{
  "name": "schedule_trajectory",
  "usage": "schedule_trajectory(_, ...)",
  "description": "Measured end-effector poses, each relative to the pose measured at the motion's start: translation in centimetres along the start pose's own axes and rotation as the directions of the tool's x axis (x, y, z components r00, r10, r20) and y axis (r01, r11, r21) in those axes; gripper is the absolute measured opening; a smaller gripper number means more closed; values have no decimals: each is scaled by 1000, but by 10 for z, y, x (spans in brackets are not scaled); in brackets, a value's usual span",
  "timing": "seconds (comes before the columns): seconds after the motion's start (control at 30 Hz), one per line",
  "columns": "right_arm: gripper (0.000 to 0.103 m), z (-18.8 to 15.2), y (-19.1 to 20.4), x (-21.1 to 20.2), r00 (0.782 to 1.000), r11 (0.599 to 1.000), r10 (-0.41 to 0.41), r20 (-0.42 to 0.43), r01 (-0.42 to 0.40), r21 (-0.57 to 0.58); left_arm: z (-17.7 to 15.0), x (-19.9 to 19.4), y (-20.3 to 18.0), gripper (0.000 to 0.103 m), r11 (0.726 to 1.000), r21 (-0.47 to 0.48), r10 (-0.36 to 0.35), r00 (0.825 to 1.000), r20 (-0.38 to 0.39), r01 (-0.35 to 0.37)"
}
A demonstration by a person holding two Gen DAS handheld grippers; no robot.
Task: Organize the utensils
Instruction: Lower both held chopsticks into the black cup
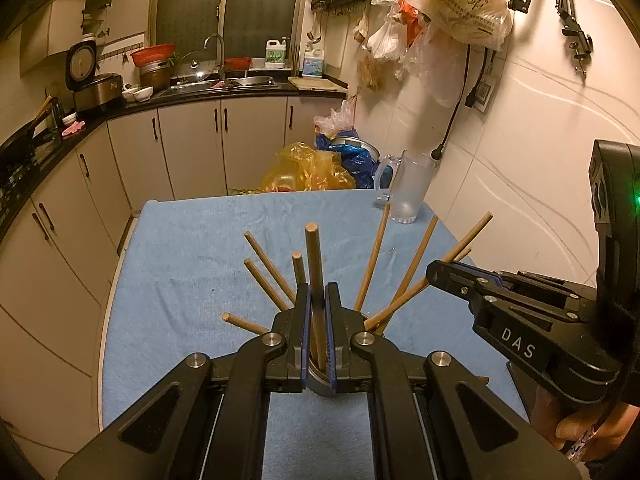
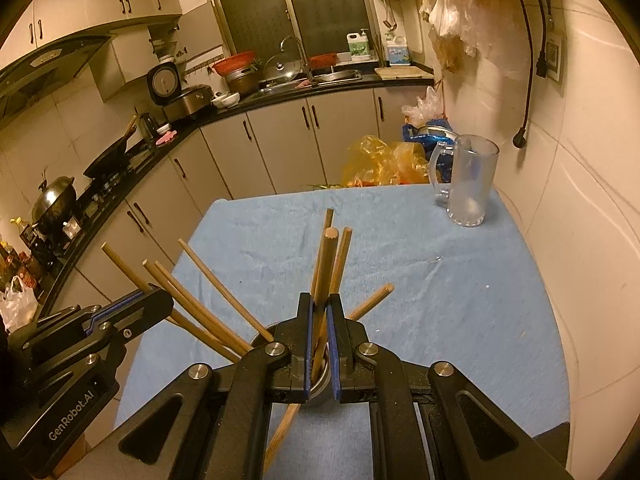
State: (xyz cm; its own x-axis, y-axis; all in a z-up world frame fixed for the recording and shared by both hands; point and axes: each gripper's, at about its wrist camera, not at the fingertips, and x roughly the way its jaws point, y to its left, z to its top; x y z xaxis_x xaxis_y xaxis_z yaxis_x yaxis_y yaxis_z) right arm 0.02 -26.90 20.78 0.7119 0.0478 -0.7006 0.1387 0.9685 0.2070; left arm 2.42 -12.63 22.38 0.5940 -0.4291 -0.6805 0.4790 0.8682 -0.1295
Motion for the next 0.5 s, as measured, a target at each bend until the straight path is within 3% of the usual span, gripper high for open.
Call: schedule_trajectory(0.5, 7, -10, 2, 10, 999, 1000, 1, -46, -1, -1, -13, 9, 3, 6, 1000, 0, 5, 1000, -21, -5)
